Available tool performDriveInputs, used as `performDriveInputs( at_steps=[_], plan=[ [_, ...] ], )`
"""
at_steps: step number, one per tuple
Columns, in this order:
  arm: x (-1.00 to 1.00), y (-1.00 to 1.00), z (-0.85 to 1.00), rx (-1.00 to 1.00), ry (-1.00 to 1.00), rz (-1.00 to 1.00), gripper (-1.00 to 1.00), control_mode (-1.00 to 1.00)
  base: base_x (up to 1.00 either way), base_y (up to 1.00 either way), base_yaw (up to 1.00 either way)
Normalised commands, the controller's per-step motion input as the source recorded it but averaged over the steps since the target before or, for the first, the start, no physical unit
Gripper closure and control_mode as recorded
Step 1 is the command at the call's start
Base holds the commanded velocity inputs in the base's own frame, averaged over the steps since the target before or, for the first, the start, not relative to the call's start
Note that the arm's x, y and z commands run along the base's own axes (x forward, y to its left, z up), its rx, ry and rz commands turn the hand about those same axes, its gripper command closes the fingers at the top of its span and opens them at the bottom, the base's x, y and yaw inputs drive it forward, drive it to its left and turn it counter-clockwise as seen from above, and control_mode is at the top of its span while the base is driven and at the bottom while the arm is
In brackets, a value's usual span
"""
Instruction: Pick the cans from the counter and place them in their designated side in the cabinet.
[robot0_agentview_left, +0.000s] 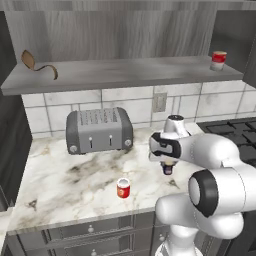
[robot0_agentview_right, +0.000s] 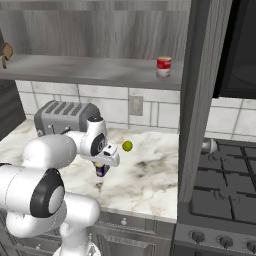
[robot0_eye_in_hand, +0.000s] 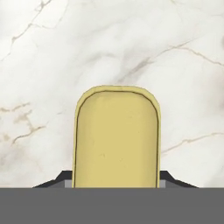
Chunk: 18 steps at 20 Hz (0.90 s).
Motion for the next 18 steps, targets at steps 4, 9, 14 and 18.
performDriveInputs(
  at_steps=[4,9,14,18],
  plan=[
    [-0.13,-0.12,0.31,0.0,-0.02,0.0,1.0,-1.0,0.0,0.0,0.0],
    [-0.16,-0.09,0.33,0.0,-0.03,0.0,1.0,-1.0,0.0,0.0,0.0],
    [-0.14,-0.05,0.33,0.0,-0.04,0.0,1.0,-1.0,0.0,0.0,0.0],
    [-0.12,-0.08,0.32,0.0,-0.03,0.0,1.0,-1.0,0.0,0.0,0.0]
  ],
)
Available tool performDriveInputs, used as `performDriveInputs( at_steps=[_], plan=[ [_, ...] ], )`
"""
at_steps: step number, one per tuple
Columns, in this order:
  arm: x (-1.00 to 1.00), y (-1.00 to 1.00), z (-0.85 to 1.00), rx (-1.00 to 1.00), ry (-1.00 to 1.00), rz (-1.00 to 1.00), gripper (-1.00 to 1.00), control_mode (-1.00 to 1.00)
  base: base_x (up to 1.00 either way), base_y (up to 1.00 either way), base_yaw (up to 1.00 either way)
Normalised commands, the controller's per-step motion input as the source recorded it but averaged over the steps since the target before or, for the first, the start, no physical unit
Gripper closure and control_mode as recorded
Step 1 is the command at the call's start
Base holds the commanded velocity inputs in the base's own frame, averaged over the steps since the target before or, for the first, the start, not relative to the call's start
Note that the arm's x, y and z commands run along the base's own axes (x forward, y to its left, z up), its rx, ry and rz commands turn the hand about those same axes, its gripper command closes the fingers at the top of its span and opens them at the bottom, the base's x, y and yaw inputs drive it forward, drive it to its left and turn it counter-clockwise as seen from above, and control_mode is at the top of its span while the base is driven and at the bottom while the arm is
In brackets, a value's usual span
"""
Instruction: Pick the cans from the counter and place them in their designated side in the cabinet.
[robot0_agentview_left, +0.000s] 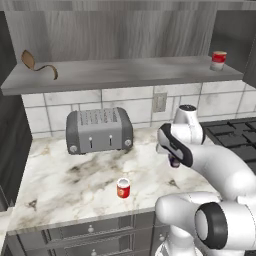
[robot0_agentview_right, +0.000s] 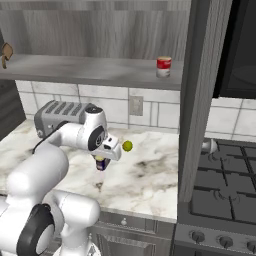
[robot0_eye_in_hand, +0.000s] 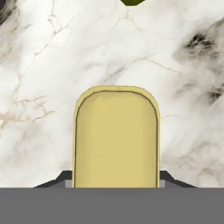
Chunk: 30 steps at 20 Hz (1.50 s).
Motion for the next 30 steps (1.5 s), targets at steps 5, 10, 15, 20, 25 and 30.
performDriveInputs(
  at_steps=[5,10,15,20,25,30],
  plan=[
    [-0.15,-0.12,0.27,0.0,-0.02,0.01,1.0,-1.0,0.0,0.0,0.0],
    [-0.16,-0.11,0.26,0.0,-0.04,0.01,1.0,-1.0,0.0,0.0,0.0],
    [-0.18,-0.1,0.24,0.0,-0.07,0.01,1.0,-1.0,0.0,0.0,0.0],
    [-0.19,-0.05,0.22,0.0,-0.08,0.01,1.0,-1.0,0.0,0.0,0.0],
    [-0.24,-0.06,0.2,0.0,-0.07,0.01,1.0,-1.0,0.0,0.0,0.0],
    [-0.28,-0.09,0.21,0.0,-0.06,0.01,1.0,-1.0,0.0,0.0,0.0]
  ],
)
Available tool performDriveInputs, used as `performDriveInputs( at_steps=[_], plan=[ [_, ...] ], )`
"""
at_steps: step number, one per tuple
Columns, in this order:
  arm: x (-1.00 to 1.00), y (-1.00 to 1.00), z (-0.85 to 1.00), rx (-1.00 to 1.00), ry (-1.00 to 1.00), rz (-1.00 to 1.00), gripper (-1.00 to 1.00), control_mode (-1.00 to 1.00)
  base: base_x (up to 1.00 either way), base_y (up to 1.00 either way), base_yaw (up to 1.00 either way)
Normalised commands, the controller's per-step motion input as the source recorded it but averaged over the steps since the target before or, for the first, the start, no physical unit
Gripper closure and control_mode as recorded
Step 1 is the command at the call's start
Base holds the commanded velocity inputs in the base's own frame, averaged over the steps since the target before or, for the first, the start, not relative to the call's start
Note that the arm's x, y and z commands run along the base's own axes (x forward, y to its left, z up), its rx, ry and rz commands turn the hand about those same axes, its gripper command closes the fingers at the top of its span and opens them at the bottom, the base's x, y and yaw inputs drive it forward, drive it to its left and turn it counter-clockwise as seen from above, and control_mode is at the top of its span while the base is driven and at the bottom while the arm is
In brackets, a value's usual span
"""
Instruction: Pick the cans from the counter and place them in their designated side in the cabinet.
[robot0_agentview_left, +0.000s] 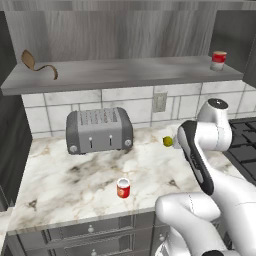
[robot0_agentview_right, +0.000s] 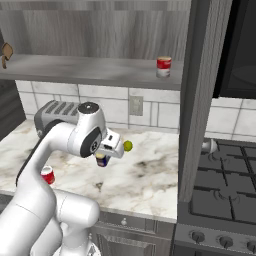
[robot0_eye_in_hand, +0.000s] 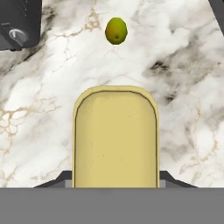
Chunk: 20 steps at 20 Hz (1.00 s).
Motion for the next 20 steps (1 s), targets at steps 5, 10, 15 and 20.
performDriveInputs(
  at_steps=[5,10,15,20],
  plan=[
    [-0.27,-0.07,0.23,0.0,-0.05,0.0,1.0,-1.0,0.0,0.0,0.0],
    [-0.26,-0.02,0.24,0.0,-0.03,0.0,1.0,-1.0,0.0,0.0,0.0],
    [-0.29,-0.04,0.27,0.0,-0.03,0.0,1.0,-1.0,0.0,0.0,0.0],
    [-0.3,-0.11,0.29,-0.02,-0.01,0.0,1.0,-1.0,0.0,0.0,0.0]
  ],
)
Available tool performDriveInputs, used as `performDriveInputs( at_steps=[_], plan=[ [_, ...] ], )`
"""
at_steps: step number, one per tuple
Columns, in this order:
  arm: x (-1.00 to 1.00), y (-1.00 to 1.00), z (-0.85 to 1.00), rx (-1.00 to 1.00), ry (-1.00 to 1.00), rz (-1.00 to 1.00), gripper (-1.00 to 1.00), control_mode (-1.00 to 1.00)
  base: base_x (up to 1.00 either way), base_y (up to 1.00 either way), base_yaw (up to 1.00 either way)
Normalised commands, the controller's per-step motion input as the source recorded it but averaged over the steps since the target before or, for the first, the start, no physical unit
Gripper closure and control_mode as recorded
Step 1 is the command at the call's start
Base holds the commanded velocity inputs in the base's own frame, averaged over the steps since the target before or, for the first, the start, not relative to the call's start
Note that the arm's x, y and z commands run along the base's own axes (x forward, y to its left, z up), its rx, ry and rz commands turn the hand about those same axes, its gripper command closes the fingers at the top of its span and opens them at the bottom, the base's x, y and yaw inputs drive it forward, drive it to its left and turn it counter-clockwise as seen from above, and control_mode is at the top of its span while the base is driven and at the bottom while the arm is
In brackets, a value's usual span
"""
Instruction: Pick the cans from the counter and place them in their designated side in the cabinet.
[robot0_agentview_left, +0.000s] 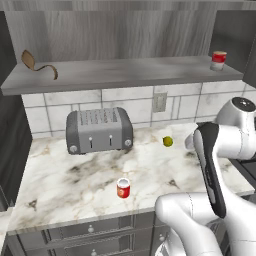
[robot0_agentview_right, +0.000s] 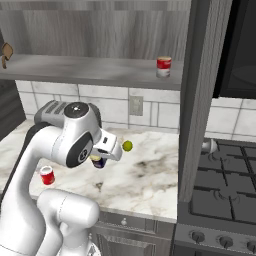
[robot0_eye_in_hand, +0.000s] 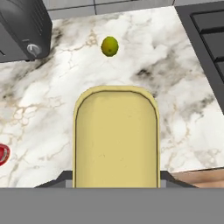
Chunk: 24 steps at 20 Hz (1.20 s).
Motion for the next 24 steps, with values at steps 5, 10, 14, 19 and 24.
performDriveInputs(
  at_steps=[5,10,14,19,24],
  plan=[
    [-0.23,-0.12,0.29,-0.03,-0.02,0.0,1.0,-1.0,0.0,0.0,0.0],
    [-0.19,-0.09,0.28,-0.03,-0.03,0.0,1.0,-1.0,0.0,0.0,0.0],
    [-0.13,-0.04,0.27,-0.03,-0.07,0.01,1.0,-1.0,0.0,0.0,0.0],
    [-0.13,-0.01,0.27,-0.03,-0.09,0.01,1.0,-1.0,0.0,0.0,0.0],
    [-0.26,-0.04,0.26,-0.04,-0.07,0.0,1.0,-1.0,0.0,0.0,0.0]
  ],
)
